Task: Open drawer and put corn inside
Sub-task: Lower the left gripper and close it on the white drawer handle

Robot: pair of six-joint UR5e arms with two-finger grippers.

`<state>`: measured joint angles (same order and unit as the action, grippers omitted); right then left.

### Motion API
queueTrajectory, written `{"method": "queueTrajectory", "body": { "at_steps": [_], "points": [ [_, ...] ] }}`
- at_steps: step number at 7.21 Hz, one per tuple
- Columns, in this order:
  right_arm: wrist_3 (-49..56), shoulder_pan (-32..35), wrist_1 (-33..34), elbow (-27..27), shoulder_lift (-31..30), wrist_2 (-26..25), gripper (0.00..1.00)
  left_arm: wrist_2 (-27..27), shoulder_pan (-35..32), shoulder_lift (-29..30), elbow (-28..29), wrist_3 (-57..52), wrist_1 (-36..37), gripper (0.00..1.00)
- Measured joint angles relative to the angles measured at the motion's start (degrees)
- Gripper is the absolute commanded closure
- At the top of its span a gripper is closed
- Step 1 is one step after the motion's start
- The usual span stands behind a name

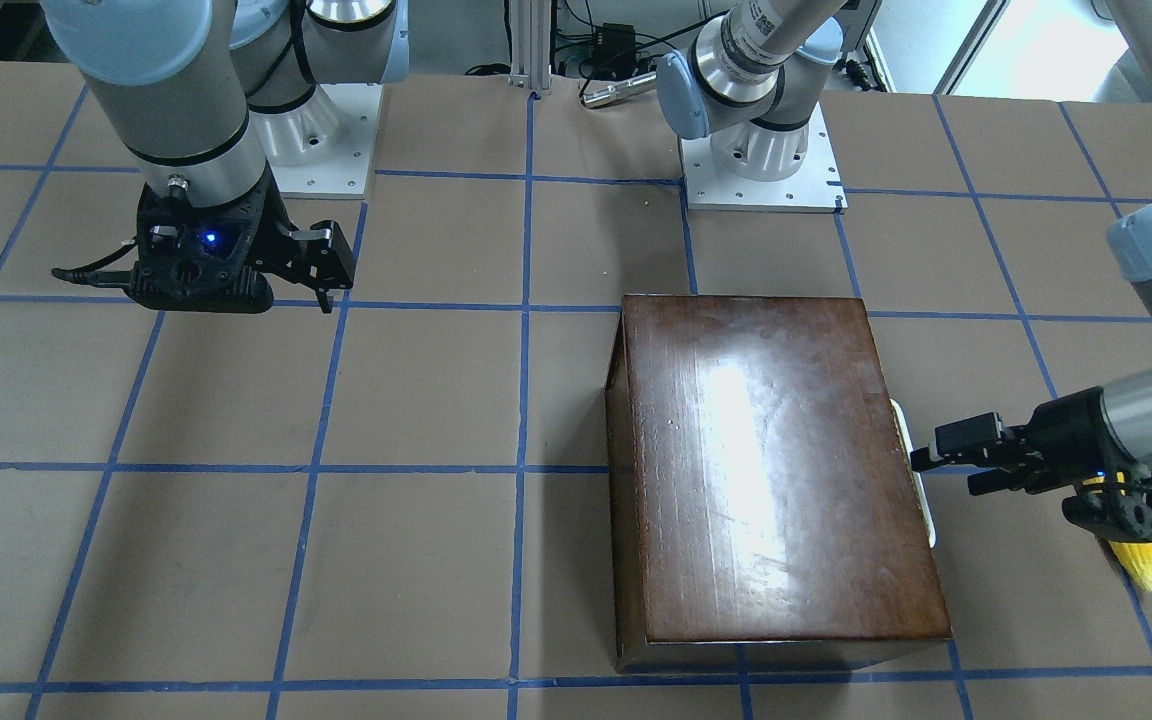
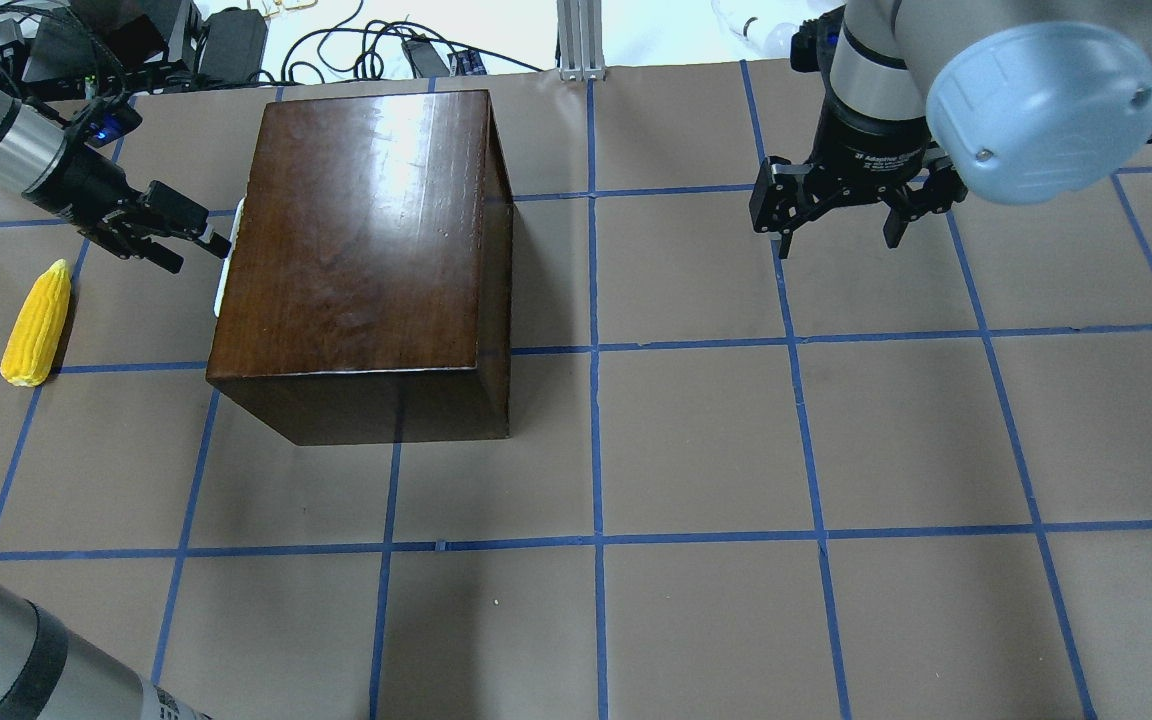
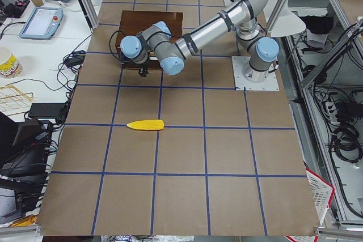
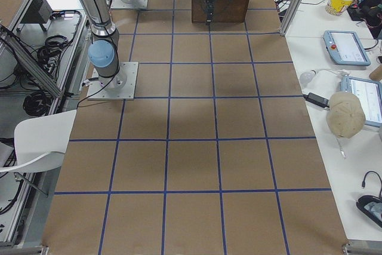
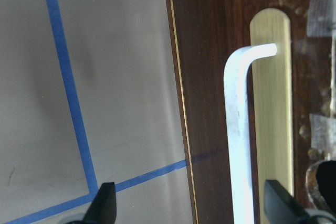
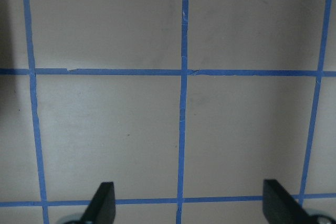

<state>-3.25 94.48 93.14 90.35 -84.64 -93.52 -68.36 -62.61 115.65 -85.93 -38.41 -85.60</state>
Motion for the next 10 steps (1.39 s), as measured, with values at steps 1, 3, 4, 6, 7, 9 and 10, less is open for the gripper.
{"method": "queueTrajectory", "body": {
  "at_steps": [1,3,4,6,7,9,10],
  "points": [
    [0.0,0.0,0.0,0.0,0.0,0.0,0.00,0.8,-0.1,0.2,-0.7,-0.1,0.1,0.00],
    [0.0,0.0,0.0,0.0,0.0,0.0,0.00,1.2,-0.1,0.5,-1.4,-0.3,0.2,0.00],
    [0.0,0.0,0.0,0.0,0.0,0.0,0.00,1.2,0.0,0.7,-1.4,-0.8,0.2,0.00],
    [0.0,0.0,0.0,0.0,0.0,0.0,0.00,1.2,0.0,1.1,-1.5,-2.0,0.3,0.00],
    [0.0,0.0,0.0,0.0,0.0,0.0,0.00,1.3,0.0,1.3,-1.5,-2.1,0.2,0.00],
    [0.0,0.0,0.0,0.0,0.0,0.0,0.00,1.4,0.0,1.7,-1.6,-2.3,0.2,0.00],
    [0.0,0.0,0.0,0.0,0.0,0.0,0.00,1.4,0.0,2.0,-1.6,-2.3,0.2,0.00]
  ]
}}
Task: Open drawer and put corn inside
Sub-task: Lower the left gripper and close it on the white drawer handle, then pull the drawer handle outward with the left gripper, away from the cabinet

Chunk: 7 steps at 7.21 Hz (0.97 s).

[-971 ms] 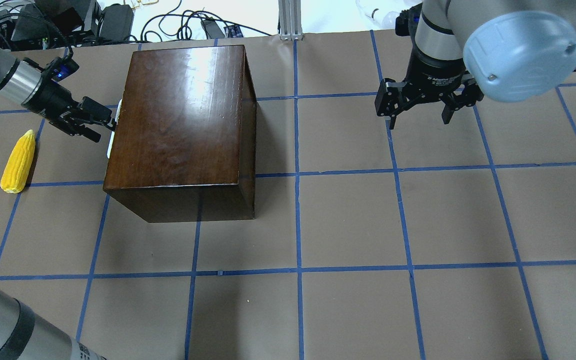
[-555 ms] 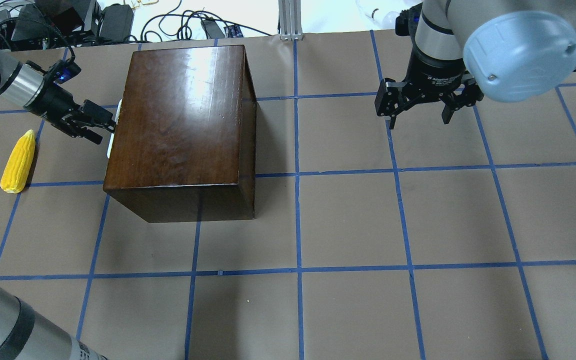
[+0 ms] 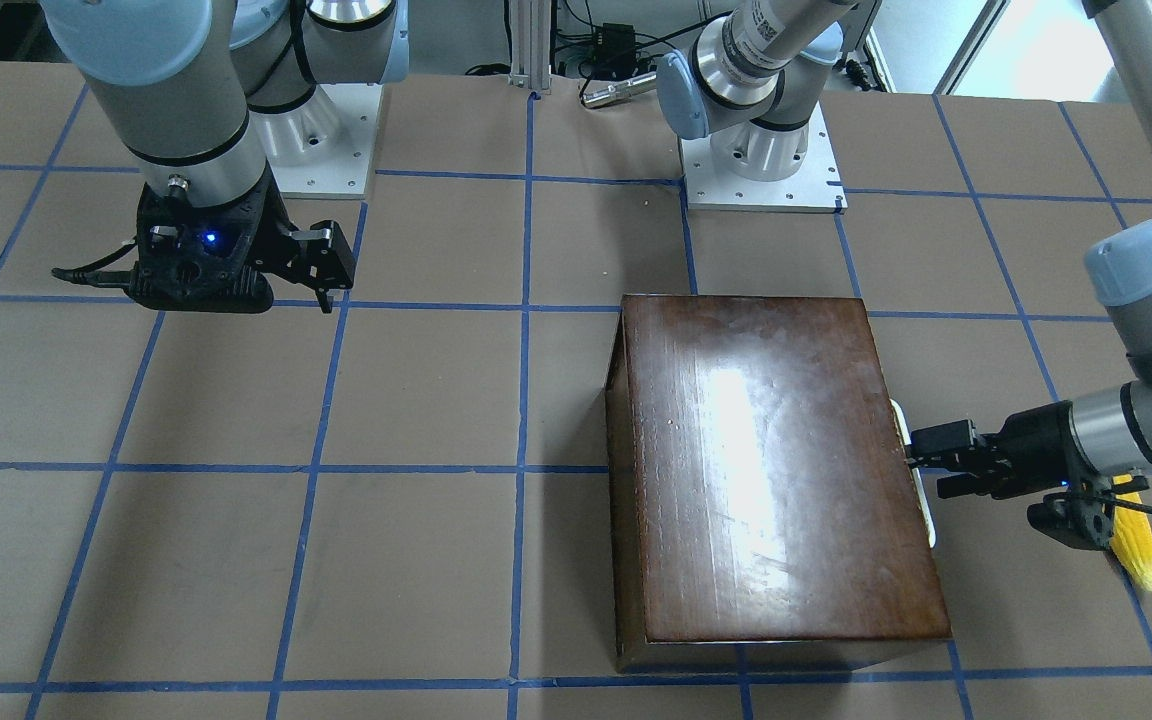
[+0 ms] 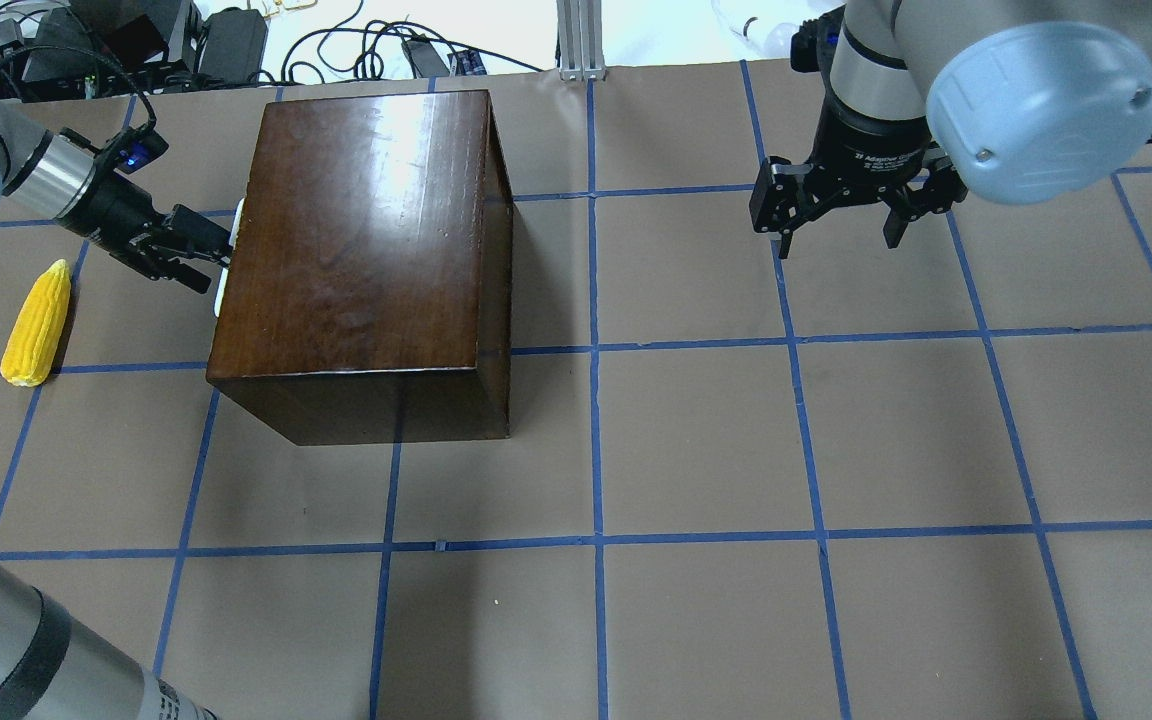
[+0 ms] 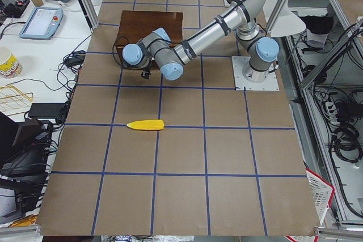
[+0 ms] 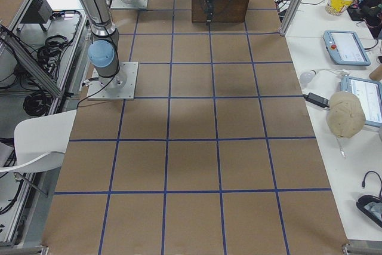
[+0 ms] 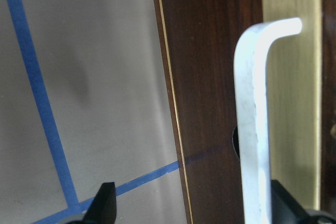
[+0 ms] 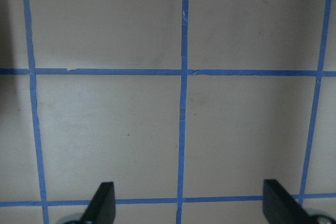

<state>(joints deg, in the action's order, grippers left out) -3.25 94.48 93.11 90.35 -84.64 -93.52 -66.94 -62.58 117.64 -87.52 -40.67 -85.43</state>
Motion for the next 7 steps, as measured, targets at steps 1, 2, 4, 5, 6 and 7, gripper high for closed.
{"method": "queueTrajectory", "body": {
  "at_steps": [1,2,4,5,6,7],
  "points": [
    [0.0,0.0,0.0,0.0,0.0,0.0,0.00,0.0,0.0,0.1,0.0,0.0,0.0,0.00],
    [0.0,0.0,0.0,0.0,0.0,0.0,0.00,-0.1,0.0,0.2,0.1,0.1,0.0,0.00],
    [0.0,0.0,0.0,0.0,0.0,0.0,0.00,-0.4,0.1,0.1,0.3,0.1,0.1,0.00],
    [0.0,0.0,0.0,0.0,0.0,0.0,0.00,-0.6,0.2,0.1,0.4,0.1,0.1,0.00],
    [0.0,0.0,0.0,0.0,0.0,0.0,0.00,-0.7,0.3,0.0,0.5,0.1,0.1,0.00],
    [0.0,0.0,0.0,0.0,0.0,0.0,0.00,-0.8,0.4,0.0,0.7,-0.1,0.1,0.00]
  ]
}}
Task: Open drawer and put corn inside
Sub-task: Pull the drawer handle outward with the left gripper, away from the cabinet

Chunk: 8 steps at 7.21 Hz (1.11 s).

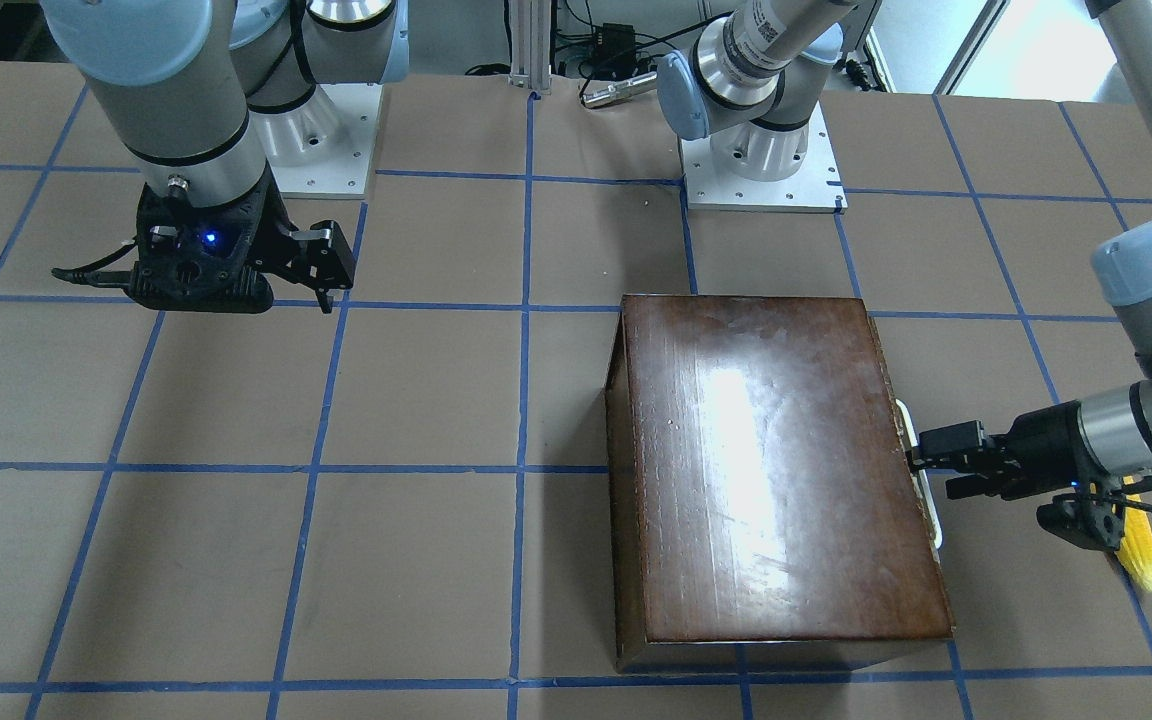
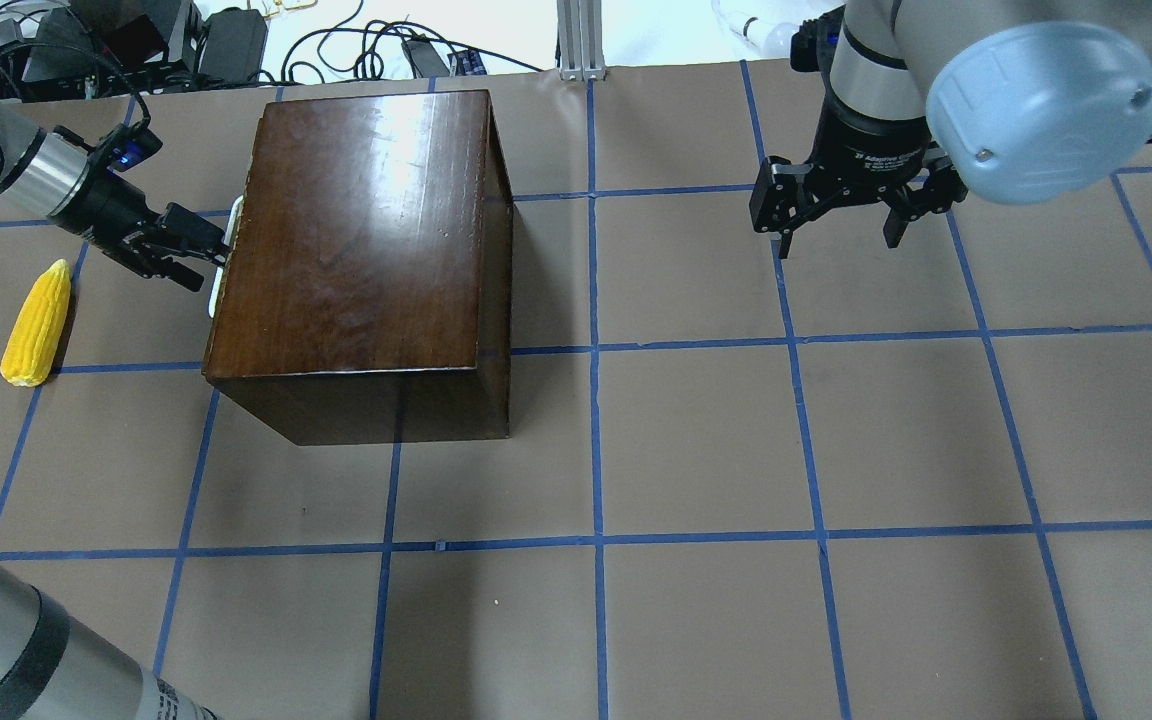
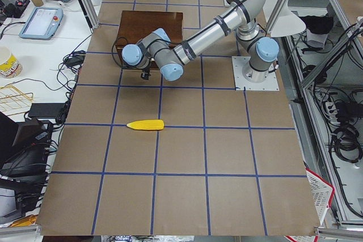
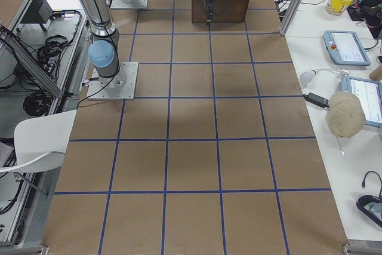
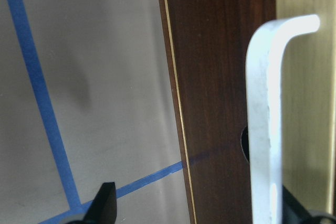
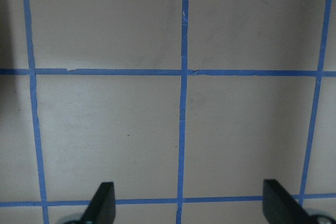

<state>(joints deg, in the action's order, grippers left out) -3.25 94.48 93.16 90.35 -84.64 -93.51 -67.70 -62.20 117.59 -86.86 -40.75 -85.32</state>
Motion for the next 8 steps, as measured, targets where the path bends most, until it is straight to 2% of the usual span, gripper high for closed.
{"method": "queueTrajectory", "body": {
  "at_steps": [4,8],
  "points": [
    [0.0,0.0,-0.1,0.0,0.0,-0.2,0.00,-0.3,2.5,0.1,0.3,-3.2,0.1,0.00],
    [0.0,0.0,-0.1,0.0,0.0,-0.5,0.00,-3.3,3.1,0.1,0.6,-4.1,1.4,0.00]
  ]
}}
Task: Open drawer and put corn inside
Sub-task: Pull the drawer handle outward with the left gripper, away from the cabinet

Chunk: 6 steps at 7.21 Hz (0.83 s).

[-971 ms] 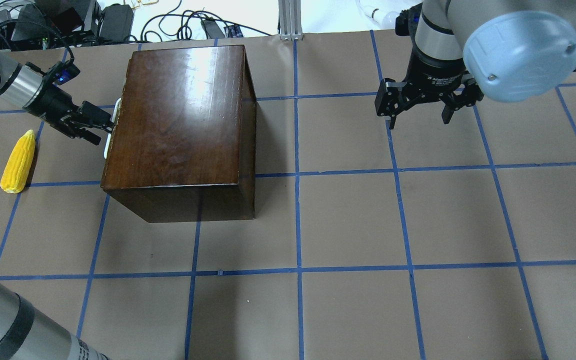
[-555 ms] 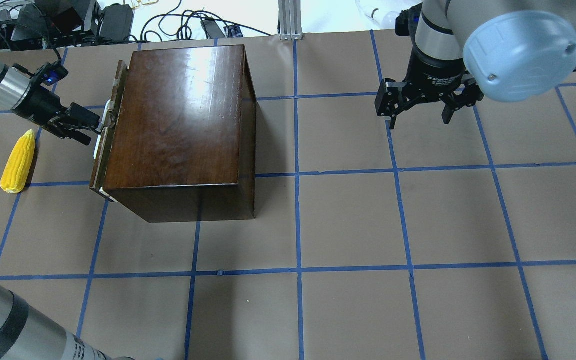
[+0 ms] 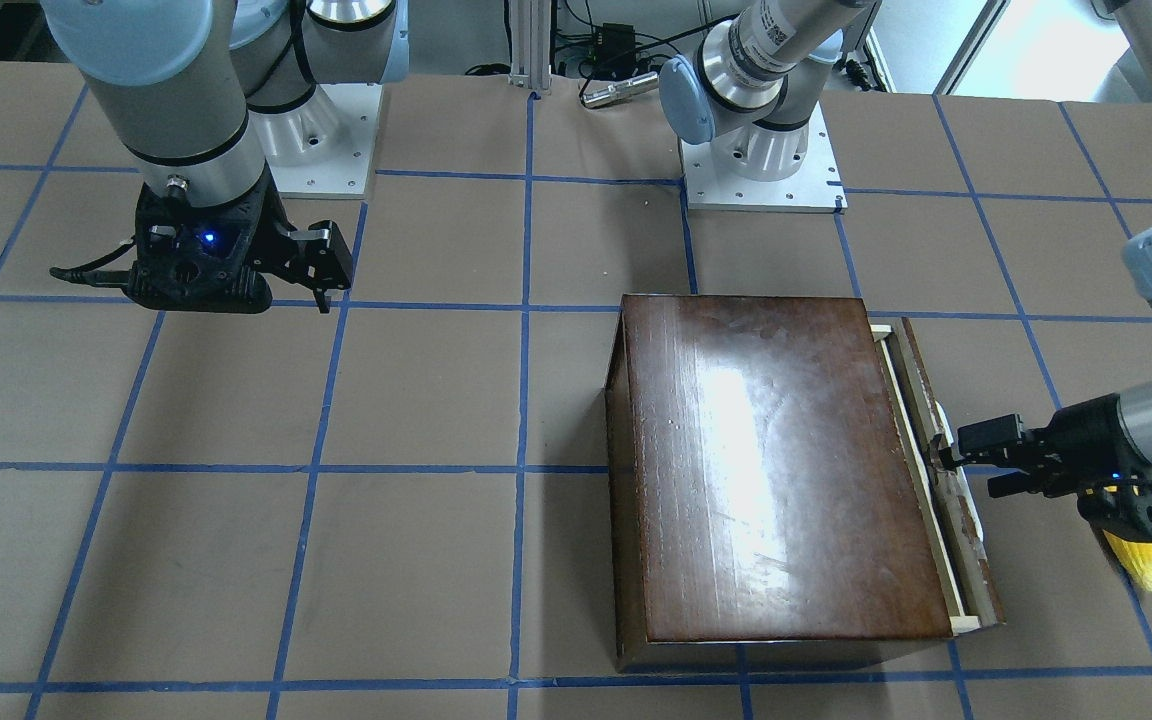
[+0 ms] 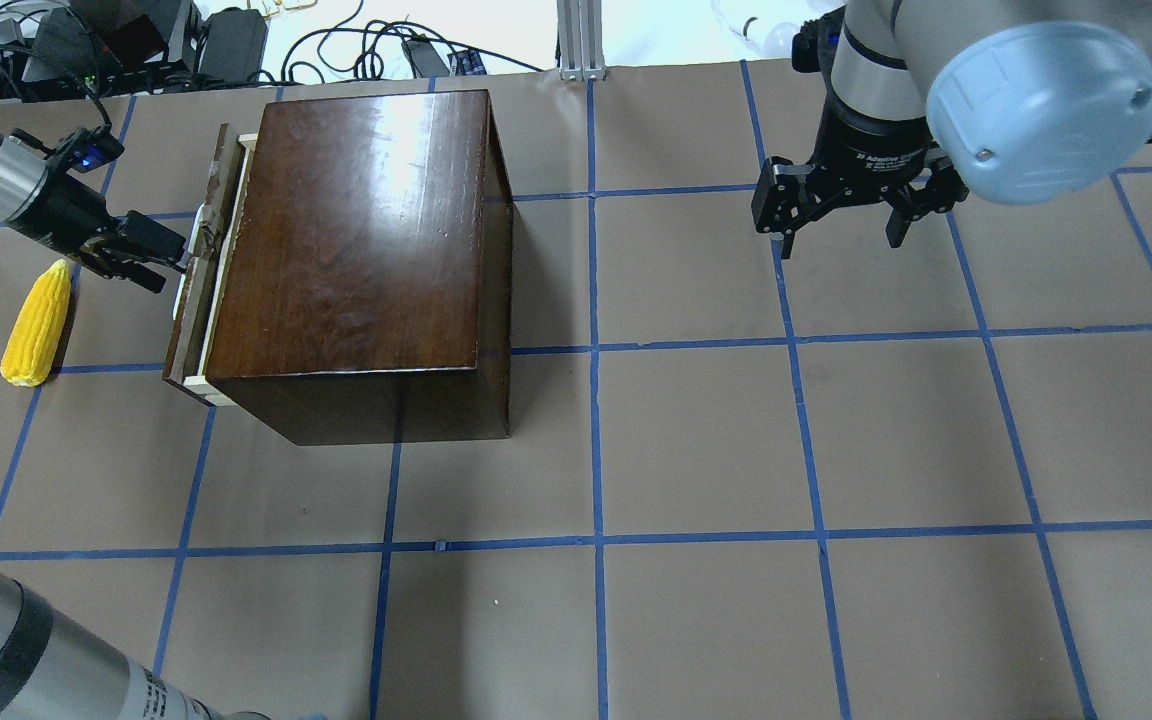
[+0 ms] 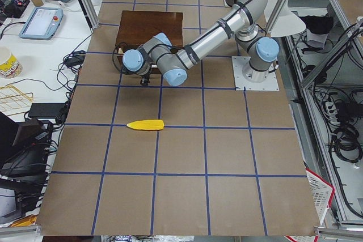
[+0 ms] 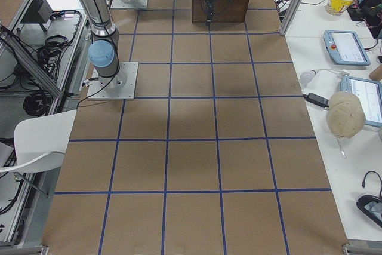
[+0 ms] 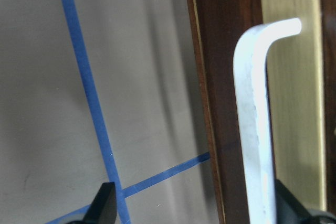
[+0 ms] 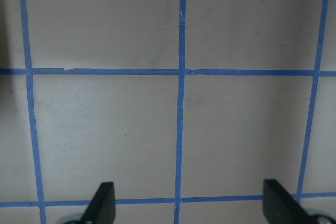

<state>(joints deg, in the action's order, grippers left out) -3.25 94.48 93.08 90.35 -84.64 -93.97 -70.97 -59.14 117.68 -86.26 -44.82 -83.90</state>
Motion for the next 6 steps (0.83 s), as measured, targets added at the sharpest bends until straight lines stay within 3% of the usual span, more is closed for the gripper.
{"method": "queueTrajectory", "body": {
  "at_steps": [6],
  "points": [
    [0.0,0.0,0.0,0.0,0.0,0.0,0.00,-2.6,0.3,0.0,1.7,-0.4,0.6,0.00]
  ]
}}
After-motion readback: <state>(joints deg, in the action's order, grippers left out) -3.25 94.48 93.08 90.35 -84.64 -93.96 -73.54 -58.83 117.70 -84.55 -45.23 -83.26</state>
